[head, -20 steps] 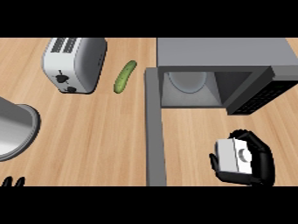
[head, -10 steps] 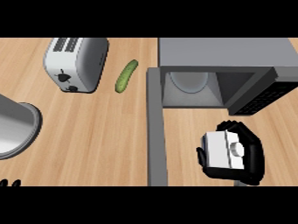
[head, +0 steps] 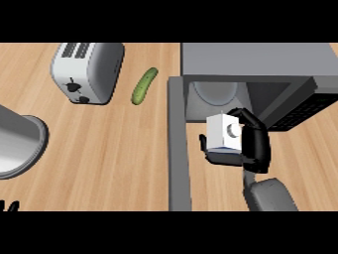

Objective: Pick up the milk, place it into the microwave and close the microwave

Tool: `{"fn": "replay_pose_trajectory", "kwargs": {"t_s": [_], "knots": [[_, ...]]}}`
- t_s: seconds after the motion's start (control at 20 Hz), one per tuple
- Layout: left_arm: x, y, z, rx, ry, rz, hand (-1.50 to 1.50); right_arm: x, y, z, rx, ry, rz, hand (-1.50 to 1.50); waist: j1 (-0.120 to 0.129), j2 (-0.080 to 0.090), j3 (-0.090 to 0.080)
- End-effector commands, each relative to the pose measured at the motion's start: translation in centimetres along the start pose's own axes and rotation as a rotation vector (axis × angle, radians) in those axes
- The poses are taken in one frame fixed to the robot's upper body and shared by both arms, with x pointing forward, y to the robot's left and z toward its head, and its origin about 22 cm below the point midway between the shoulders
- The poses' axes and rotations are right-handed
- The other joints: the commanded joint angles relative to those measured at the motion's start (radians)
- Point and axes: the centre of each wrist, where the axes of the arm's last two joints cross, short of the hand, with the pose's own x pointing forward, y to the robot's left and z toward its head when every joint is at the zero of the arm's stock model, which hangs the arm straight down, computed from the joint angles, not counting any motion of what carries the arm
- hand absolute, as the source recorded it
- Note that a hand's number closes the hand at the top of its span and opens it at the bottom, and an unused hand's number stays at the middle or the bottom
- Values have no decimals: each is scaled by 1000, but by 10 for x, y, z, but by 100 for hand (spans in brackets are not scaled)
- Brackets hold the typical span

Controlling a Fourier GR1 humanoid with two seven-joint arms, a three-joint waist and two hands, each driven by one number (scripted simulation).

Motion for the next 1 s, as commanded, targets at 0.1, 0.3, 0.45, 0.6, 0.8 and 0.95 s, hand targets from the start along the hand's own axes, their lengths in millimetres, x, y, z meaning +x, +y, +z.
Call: {"fn": "replay_pose_trajectory", "kwargs": {"t_s": [0.1,0.3,0.45,0.6,0.8,0.95], "knots": [[-2,3,9,-9,13,-5,-150,-25,18,-26,-39,76,131,150,7,1,0],[2,22,2,-7,4,-7,-150,-48,27,-47,-62,110,126,150,17,5,1],[0,25,12,-6,19,-1,-150,-52,18,-74,-86,123,93,150,19,6,1],[-13,15,-1,-22,-5,3,-150,-77,3,-63,-78,138,160,150,30,13,2],[2,18,-3,-34,9,11,-150,-68,12,-90,-98,142,278,150,34,14,1],[-14,17,-3,-41,21,17,-150,-73,-7,-95,-87,157,357,150,50,22,2]]}}
